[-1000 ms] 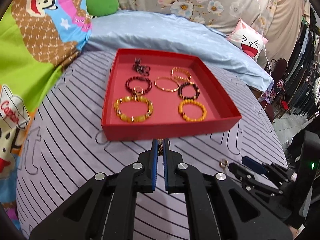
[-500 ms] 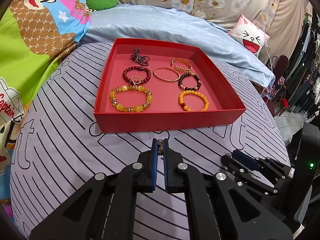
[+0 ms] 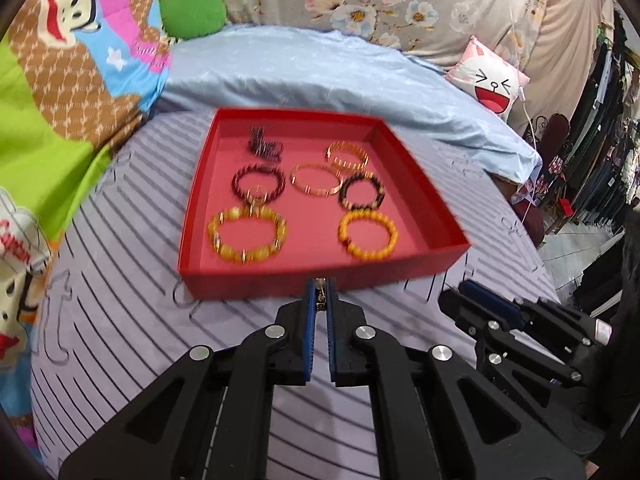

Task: Organize jewelry
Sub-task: 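Carry both gold rings over the red tray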

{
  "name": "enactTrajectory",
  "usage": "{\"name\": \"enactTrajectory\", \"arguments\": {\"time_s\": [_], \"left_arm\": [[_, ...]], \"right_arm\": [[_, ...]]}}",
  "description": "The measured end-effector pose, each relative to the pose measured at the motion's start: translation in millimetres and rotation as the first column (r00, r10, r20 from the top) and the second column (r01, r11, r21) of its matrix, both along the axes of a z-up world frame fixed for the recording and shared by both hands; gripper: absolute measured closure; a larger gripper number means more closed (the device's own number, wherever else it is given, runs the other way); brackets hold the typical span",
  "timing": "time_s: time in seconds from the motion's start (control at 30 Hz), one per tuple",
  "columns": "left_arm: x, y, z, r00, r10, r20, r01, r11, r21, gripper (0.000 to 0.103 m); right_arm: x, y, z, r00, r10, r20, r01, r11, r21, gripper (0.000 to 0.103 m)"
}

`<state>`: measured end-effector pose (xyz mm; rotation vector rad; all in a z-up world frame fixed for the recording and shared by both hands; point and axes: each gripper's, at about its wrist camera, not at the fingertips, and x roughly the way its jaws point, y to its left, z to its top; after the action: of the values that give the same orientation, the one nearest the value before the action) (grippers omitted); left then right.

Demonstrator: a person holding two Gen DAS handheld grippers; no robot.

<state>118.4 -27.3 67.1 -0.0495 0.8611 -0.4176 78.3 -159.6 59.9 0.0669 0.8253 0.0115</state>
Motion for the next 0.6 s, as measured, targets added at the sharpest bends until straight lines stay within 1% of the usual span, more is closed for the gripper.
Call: {"name": "enactTrajectory", "arguments": {"time_s": [0.17, 0.27, 0.43, 0.6], "left_arm": [[21.3, -10.1, 19.4, 0.998, -0.003, 0.057, 0.002, 1.0, 0.015, 0.098], [37.5, -14.9, 24.8, 0.997, 0.002, 0.075, -0.004, 1.0, 0.025, 0.098], [67.0, -22.7, 27.3, 0.996, 0.005, 0.091, -0.01, 0.999, 0.053, 0.098], [92.0, -26.9, 19.5, 0.997, 0.013, 0.078, -0.018, 0.998, 0.068, 0.098]], "right_arm": [[25.0, 3.6, 23.7, 0.999, 0.022, 0.048, -0.022, 1.0, 0.0, 0.087], [46.6, 3.1, 29.6, 0.998, 0.02, 0.057, -0.02, 1.0, -0.002, 0.087], [79.0, -1.9, 27.5, 0.999, 0.014, 0.046, -0.015, 1.0, 0.018, 0.087], [106.0, -3.8, 18.6, 1.0, 0.012, 0.024, -0.012, 1.0, 0.017, 0.087]]}}
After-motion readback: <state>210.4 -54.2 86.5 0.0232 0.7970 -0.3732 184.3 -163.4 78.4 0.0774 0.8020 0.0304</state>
